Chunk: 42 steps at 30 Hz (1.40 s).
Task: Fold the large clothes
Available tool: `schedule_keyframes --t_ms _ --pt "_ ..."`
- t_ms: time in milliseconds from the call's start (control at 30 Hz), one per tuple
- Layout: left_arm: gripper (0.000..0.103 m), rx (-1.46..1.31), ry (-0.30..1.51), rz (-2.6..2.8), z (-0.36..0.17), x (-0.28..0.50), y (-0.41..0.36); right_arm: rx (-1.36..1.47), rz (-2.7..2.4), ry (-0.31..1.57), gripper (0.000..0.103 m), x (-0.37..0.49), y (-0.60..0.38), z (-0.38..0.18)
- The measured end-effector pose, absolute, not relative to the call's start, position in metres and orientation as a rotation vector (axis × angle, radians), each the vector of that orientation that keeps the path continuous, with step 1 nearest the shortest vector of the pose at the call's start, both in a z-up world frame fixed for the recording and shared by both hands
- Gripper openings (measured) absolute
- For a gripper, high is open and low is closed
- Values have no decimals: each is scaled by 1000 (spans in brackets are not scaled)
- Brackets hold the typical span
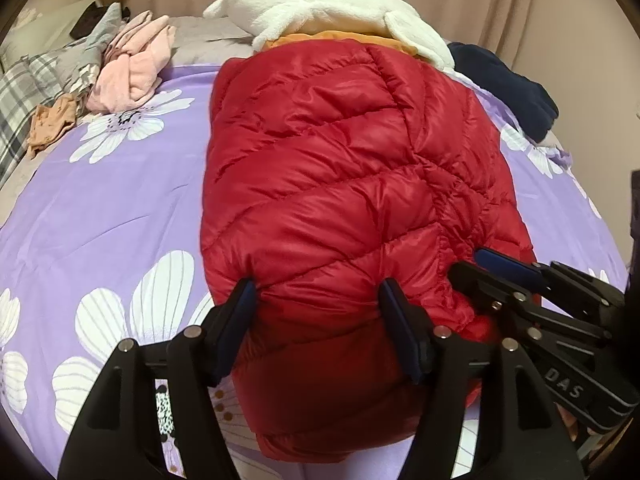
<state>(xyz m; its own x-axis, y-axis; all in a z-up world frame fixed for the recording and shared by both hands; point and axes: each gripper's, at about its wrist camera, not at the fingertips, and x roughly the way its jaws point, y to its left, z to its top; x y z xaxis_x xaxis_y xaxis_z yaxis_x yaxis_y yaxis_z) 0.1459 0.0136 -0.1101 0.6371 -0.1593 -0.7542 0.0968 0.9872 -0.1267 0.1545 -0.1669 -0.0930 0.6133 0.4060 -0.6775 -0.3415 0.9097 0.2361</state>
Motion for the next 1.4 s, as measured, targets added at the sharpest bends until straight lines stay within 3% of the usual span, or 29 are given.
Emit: schedule_keyframes --t_ms 200,333,433,600,667,1400 --pt "77 -117 868 -96 -93 128 22 101 418 758 37 129 -175 -69" --pt "91 -88 838 -50 -72 107 27 102 405 719 67 106 -180 -45" --pt "103 -61 820 -33 -53 89 31 103 405 706 77 91 -186 -29" --pt "102 -25 776 -14 -24 58 35 100 401 702 90 75 -193 -10" --pt "102 -20 773 -15 -16 47 35 94 393 698 102 69 -194 -3" --pt "103 -27 801 9 3 7 23 70 304 703 102 41 -196 11"
